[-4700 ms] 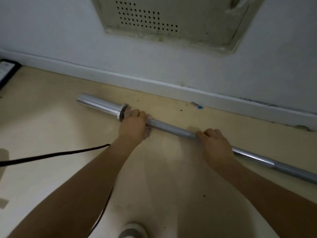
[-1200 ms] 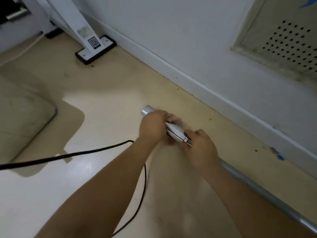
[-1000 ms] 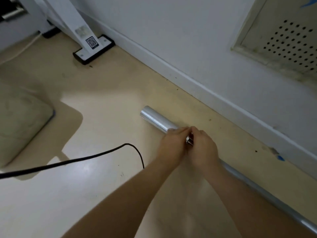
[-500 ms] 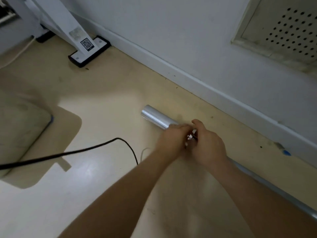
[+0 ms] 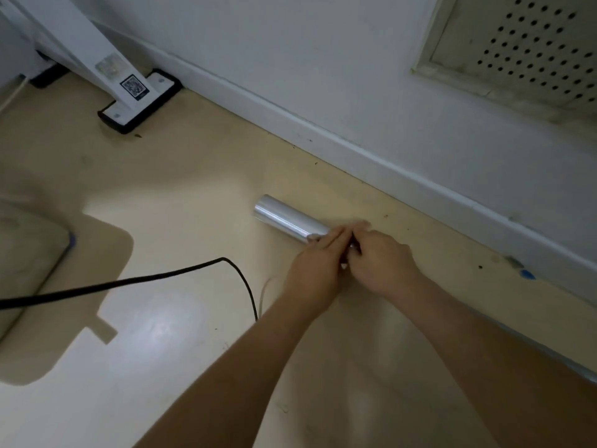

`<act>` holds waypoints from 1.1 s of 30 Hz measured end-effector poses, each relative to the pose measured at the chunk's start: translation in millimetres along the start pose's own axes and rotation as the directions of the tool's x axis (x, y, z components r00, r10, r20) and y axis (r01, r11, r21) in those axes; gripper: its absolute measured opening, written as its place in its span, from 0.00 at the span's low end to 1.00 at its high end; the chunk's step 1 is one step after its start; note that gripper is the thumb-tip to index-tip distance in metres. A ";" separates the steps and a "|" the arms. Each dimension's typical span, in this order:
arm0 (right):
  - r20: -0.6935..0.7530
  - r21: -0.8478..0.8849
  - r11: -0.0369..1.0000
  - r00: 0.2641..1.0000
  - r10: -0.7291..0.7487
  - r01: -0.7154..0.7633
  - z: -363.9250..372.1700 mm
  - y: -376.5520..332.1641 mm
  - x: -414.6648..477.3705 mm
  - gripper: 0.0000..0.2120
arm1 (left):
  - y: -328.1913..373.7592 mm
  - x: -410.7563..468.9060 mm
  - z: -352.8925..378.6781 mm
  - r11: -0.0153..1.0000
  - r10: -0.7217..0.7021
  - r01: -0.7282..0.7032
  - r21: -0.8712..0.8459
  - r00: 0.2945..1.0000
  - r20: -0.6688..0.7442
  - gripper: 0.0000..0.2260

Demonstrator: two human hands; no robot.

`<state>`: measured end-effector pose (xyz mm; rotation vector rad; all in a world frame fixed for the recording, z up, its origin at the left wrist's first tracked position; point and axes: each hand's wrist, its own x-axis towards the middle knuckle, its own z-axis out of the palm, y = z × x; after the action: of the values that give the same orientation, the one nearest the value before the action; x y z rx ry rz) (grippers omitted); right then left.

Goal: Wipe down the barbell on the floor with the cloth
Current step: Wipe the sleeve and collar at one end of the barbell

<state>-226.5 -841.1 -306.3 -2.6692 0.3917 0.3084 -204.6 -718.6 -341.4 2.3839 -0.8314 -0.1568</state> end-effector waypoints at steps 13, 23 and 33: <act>0.121 0.202 0.978 0.992 0.027 -0.051 -10.6 11.2 20.0 0.17 | 2.3 -0.1 -0.8 0.999 -0.033 0.033 -0.015 0.998 0.052 0.33; -0.081 -0.156 0.980 0.990 0.114 -0.125 1.0 17.9 12.8 0.20 | -60.8 46.2 -51.9 0.964 -0.137 0.130 0.231 0.990 0.018 0.48; -0.132 -0.117 0.990 0.990 0.058 -0.073 -7.0 12.0 19.1 0.14 | -3.9 32.6 11.2 0.985 0.077 -0.075 0.154 0.997 -0.002 0.29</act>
<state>-211.4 -858.9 -309.9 -2.8083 0.5170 0.1858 -179.9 -741.3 -350.1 2.4894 -0.9603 -0.0533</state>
